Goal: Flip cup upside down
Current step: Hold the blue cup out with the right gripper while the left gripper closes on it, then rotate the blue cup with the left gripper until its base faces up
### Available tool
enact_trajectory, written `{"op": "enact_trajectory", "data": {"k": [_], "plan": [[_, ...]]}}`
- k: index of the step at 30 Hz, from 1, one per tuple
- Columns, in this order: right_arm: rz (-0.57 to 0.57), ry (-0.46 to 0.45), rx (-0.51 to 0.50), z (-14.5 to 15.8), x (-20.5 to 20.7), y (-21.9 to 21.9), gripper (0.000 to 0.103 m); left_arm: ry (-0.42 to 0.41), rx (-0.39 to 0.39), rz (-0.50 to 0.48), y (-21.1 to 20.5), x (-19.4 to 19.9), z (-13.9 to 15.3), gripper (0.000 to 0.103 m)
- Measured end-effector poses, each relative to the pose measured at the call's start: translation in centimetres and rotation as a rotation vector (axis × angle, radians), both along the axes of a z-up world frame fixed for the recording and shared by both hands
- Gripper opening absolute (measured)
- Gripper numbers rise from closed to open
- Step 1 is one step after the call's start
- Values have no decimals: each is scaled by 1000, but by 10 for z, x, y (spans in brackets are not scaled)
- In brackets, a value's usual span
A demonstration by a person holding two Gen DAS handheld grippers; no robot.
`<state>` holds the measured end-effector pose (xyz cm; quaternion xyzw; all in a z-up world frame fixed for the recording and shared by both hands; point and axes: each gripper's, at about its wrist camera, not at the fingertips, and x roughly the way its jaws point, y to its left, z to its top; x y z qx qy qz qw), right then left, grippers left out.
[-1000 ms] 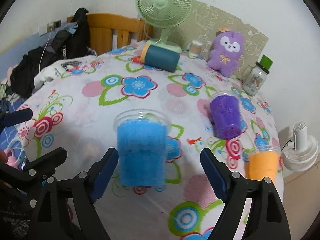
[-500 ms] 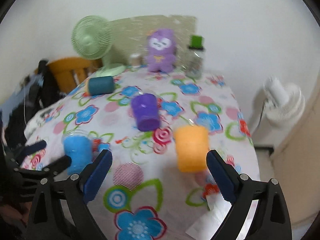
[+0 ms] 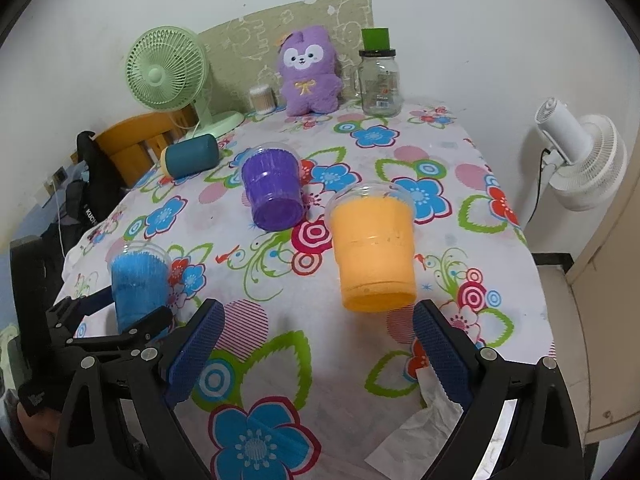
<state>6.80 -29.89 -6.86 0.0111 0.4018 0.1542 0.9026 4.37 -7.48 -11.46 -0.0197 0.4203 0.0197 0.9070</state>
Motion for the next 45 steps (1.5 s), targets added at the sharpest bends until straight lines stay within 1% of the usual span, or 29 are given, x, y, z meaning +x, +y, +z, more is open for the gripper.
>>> {"op": "enact_trajectory", "data": {"k": [1,2,4,10,15,17,22,27,29,30,31,32,34,35,36,38,41,45], "plan": [[2,2,3,-1,1,0,96,-3,5,-3,0,0,0,85],[2,2,5,-2,2,0,96,-14,3,-15,0,-1,-1,73],[5,5,9,-4,3,0,96,-16,4,-27,0,-1,-1,68],[4,8,13,-5,1,0,96,-43,7,-25,5,-7,8,68],[15,3,11,-4,-4,3,96,-79,6,-12,13,-14,23,68],[20,-1,9,-2,-6,6,96,-96,11,-11,15,-17,30,61],[36,-9,8,2,-9,13,96,-127,25,-4,20,-22,43,61],[49,-11,3,2,-12,18,96,-133,19,2,26,-24,46,58],[46,-9,-2,2,-13,18,96,-120,23,-3,24,-24,45,58],[45,-10,-2,2,-14,18,96,-110,24,-10,23,-25,42,59],[45,-9,-1,2,-14,18,96,-102,27,-16,22,-27,40,66],[43,-9,-2,2,-14,18,96,-99,32,-23,21,-29,38,80],[40,-8,-4,2,-16,17,96,-101,57,-40,18,-33,32,96],[38,-7,-6,1,-16,17,96,-107,83,-49,16,-37,29,98],[37,-5,-7,1,-16,16,96,-108,98,-57,16,-39,27,98],[34,0,-9,0,-17,15,96,-101,114,-78,16,-42,21,99],[28,11,-7,-4,-15,14,96,-79,105,-79,22,-42,14,99],[39,25,-15,-8,-14,21,96,-71,87,-67,30,-38,6,99]]}}
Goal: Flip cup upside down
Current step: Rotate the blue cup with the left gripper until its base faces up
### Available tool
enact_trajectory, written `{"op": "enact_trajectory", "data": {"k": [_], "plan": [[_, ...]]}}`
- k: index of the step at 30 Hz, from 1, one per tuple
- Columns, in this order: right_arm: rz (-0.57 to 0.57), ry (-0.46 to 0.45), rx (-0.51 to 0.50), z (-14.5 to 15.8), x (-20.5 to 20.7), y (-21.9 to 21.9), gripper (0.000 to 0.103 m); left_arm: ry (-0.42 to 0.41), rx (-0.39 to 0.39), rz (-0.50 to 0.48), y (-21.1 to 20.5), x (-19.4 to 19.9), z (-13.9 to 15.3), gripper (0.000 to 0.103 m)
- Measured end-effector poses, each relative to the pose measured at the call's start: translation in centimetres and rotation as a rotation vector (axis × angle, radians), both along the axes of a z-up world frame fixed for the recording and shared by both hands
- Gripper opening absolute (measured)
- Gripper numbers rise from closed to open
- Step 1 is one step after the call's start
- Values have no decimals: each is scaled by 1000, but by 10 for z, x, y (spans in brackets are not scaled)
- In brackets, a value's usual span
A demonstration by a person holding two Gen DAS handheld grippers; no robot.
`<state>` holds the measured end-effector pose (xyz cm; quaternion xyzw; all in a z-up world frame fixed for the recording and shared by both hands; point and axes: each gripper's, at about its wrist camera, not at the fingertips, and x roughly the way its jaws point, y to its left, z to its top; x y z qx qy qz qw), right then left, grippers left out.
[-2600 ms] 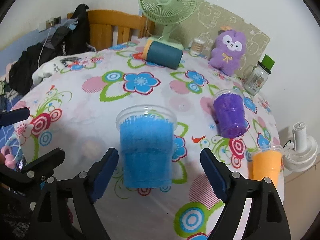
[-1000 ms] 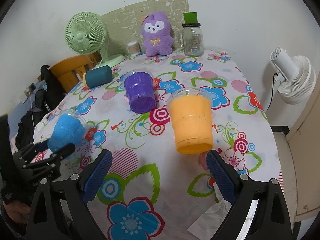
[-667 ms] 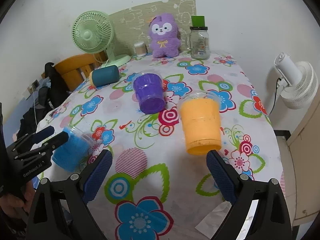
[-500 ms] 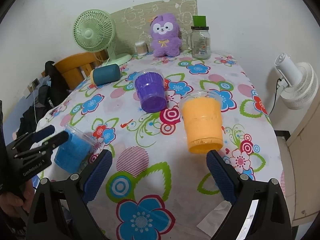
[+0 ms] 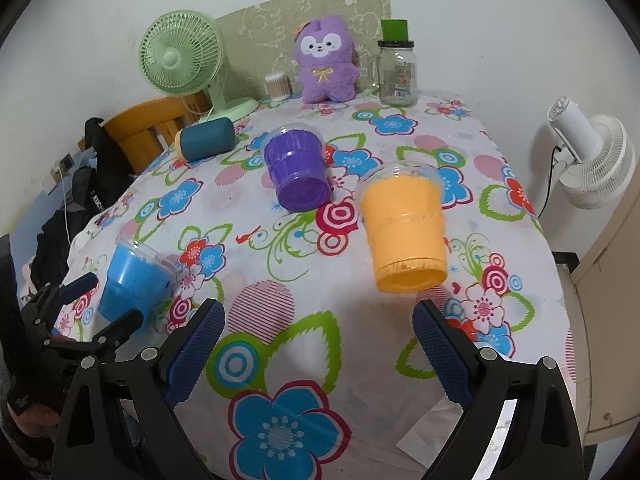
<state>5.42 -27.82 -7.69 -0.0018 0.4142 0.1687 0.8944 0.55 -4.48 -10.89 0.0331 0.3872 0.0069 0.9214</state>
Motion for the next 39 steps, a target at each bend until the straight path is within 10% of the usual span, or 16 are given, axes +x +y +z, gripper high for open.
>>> {"op": "enact_trajectory", "data": {"k": [9,39], "plan": [[14,3,-22,-1,2,11,96,73,-34,-20,7,9,-18,55],[54,-7,-6,3,-3,24,96,19,-21,-70,8,-5,46,56]]}}
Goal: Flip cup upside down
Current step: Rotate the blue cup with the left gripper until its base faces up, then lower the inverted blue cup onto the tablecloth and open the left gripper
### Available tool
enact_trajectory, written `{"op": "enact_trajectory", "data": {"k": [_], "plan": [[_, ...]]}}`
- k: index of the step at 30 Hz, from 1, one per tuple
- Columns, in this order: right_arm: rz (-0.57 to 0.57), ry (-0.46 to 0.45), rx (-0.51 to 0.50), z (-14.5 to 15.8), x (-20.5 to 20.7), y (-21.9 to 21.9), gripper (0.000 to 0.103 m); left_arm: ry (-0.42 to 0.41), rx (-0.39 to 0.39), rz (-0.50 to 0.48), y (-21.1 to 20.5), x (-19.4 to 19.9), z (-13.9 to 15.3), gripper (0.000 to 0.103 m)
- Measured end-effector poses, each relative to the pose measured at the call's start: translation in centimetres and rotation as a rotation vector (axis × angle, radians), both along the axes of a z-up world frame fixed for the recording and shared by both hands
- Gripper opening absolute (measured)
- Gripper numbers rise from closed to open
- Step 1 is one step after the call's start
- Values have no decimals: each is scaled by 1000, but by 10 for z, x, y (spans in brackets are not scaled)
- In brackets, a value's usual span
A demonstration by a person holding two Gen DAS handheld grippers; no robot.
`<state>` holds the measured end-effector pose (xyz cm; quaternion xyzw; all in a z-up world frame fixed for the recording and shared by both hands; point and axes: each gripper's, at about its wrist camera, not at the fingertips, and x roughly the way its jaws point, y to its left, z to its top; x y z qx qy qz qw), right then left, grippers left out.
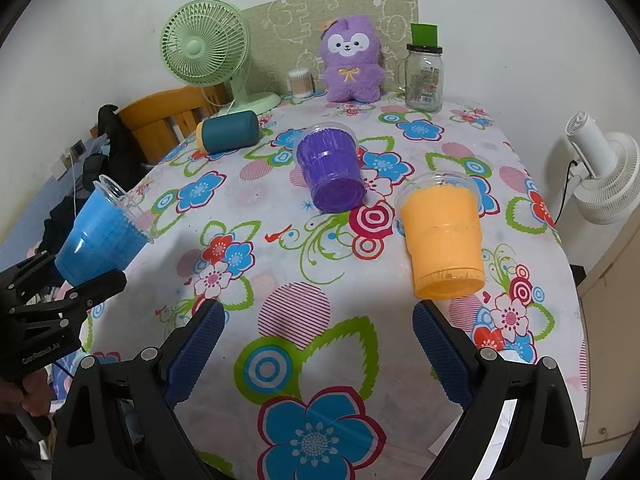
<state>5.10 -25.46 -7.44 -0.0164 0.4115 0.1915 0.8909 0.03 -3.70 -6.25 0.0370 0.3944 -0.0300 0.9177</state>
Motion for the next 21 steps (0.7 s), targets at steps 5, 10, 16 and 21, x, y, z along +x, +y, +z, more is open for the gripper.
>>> {"op": "enact_trajectory", "data": {"k": [5,10,16,21], "plan": [[6,10,-5,-3,2,2,96,4,3,-5,-1,1,0,56],[6,11,-7,-4,3,3,96,8,6,-7,-2,2,0,56],[7,13,-7,-4,4,4,96,3,7,-8,-2,2,-2,55],[7,15,-12,-5,4,5,96,5,-3,-4,1,3,-3,51]]}}
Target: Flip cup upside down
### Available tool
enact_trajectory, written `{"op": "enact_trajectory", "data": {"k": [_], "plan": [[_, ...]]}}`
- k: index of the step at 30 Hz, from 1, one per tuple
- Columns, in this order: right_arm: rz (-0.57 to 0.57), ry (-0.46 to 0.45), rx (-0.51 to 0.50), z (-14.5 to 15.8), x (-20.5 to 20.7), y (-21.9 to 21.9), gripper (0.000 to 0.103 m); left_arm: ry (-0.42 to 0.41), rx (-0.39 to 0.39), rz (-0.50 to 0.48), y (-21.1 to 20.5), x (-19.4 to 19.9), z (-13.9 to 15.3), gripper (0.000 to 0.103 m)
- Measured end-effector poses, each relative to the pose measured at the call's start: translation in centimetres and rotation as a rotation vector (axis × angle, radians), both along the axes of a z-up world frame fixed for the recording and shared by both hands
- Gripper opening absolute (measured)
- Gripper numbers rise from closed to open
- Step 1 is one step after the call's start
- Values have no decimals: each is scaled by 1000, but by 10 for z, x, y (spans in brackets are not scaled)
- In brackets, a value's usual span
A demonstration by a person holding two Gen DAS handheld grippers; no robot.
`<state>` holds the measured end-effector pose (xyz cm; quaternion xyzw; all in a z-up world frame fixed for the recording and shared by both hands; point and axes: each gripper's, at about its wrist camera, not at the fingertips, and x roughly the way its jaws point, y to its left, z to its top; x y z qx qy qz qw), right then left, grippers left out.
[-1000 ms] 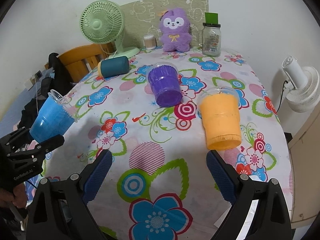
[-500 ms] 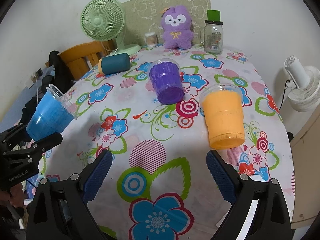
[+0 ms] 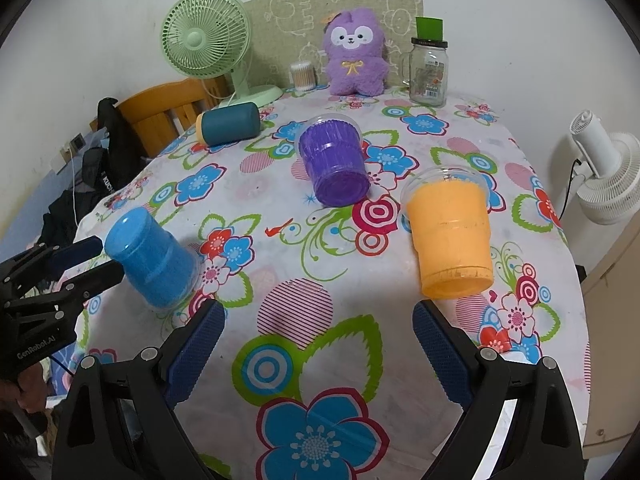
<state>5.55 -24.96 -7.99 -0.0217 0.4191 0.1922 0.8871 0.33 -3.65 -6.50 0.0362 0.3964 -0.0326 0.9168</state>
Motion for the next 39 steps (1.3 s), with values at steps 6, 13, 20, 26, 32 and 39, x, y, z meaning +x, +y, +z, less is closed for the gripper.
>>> {"op": "enact_trajectory", "data": {"k": [6,13,20,26,32,39], "plan": [[6,-5,-4,1,0,3,96,-15,-5,3,1,-2,6,51],[19,-6,-15,4,-3,10,96,-19,-13,13,5,-4,8,69],[34,-16,-25,8,-6,20,96,-26,-23,29,10,-6,11,79],[47,-27,-33,14,-9,29,96,-40,-31,46,16,-9,15,85],[56,-63,-25,27,-13,37,96,-66,-45,59,22,-13,24,85],[68,-108,-18,46,-17,45,96,-108,-59,68,27,-16,37,85]]}}
